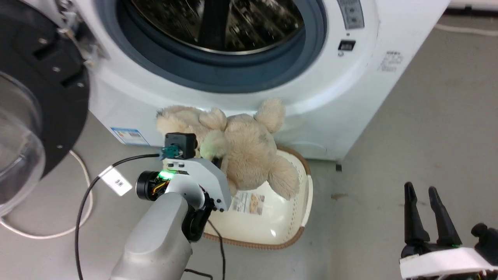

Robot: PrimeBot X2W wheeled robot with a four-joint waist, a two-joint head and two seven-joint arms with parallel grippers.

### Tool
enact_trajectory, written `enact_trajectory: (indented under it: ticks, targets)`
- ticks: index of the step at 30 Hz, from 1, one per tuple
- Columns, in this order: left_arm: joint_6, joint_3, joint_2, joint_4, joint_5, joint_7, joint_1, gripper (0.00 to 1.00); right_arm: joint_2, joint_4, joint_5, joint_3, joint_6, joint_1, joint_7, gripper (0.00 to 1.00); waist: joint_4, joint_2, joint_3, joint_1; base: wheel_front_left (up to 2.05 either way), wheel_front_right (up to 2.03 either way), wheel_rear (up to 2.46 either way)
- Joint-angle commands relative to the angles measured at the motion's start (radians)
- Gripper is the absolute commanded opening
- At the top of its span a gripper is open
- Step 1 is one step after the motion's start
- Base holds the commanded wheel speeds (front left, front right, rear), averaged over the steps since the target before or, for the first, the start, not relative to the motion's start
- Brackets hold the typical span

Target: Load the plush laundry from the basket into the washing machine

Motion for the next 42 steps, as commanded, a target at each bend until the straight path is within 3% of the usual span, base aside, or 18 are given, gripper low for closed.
enact_trajectory:
  ticks: [1,10,21,30,42]
  targets:
    - [0.006,0.013,-0.006,-0.022,-0.012,-0.023,0.012,0.00,0.000,0.005,0.005,-0.004,-0.001,0.017,-0.004,1.00,0.018,0.0000,-0.037,0.0003,0.00,0.00,0.00]
    - [0.042,0.079,-0.019,-0.156,-0.069,-0.141,0.014,0.00,0.000,0.004,-0.003,-0.023,-0.001,0.059,-0.004,1.00,0.020,0.0000,-0.072,0.0003,0.00,0.00,0.00]
    - [0.076,0.157,0.006,-0.158,-0.060,-0.228,-0.134,0.00,0.000,-0.020,-0.023,-0.018,-0.001,0.024,-0.004,1.00,-0.036,0.0000,0.019,0.0003,0.00,0.00,0.00]
    - [0.055,0.199,0.029,-0.120,-0.028,-0.251,-0.289,0.00,0.000,-0.043,-0.025,-0.001,-0.001,-0.012,-0.004,1.00,-0.094,0.0000,0.122,0.0003,0.00,0.00,0.00]
    - [0.039,0.293,0.117,-0.070,0.034,-0.254,-0.515,0.00,0.000,-0.104,0.002,0.063,-0.001,-0.083,-0.004,1.00,-0.228,0.0000,0.299,0.0003,0.00,0.00,0.00]
